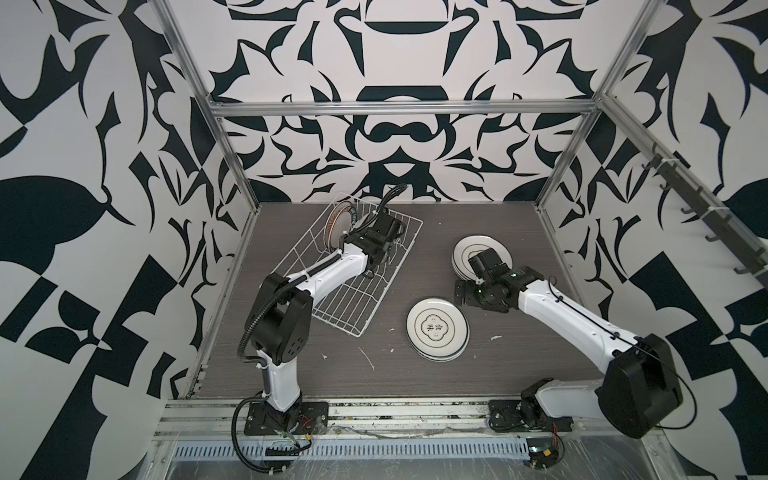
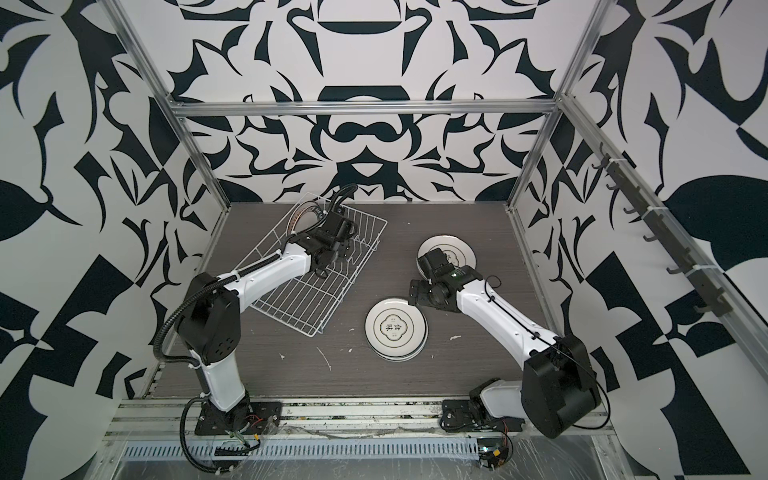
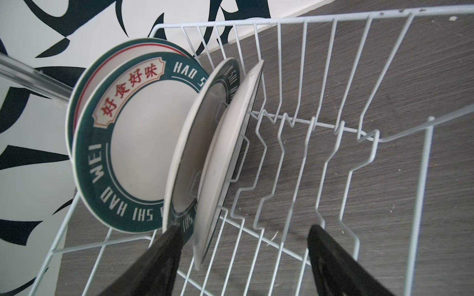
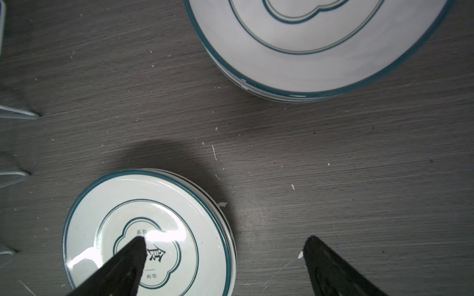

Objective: Unload the plates from the dish rack
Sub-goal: Pick up a plate from the dish rack.

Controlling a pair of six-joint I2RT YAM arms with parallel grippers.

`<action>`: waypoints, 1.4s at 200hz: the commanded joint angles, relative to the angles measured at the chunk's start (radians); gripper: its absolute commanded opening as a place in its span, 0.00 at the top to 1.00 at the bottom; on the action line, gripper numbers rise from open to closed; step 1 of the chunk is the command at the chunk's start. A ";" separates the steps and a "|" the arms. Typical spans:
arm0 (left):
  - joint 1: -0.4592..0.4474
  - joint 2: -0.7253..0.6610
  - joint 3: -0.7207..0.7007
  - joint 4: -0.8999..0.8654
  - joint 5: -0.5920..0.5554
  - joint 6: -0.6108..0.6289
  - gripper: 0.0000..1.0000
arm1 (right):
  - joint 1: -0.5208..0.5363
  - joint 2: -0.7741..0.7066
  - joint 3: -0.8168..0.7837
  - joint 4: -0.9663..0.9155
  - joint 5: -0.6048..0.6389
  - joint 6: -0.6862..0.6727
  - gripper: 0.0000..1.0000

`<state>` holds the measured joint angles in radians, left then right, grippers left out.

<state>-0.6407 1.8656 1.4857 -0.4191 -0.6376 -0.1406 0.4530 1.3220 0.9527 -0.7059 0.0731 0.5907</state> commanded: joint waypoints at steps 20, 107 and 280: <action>0.016 0.077 0.071 -0.018 -0.010 0.038 0.25 | -0.005 -0.060 -0.027 -0.002 0.011 -0.002 0.01; 0.084 0.146 0.116 -0.032 0.015 0.066 0.44 | -0.005 -0.107 -0.057 0.012 0.007 0.014 0.01; 0.088 0.092 0.017 0.025 -0.017 0.096 0.91 | -0.005 -0.188 -0.042 0.003 -0.020 0.038 0.01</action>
<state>-0.5438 1.9972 1.5295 -0.3817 -0.6769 -0.0235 0.4526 1.1542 0.8944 -0.6987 0.0555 0.6201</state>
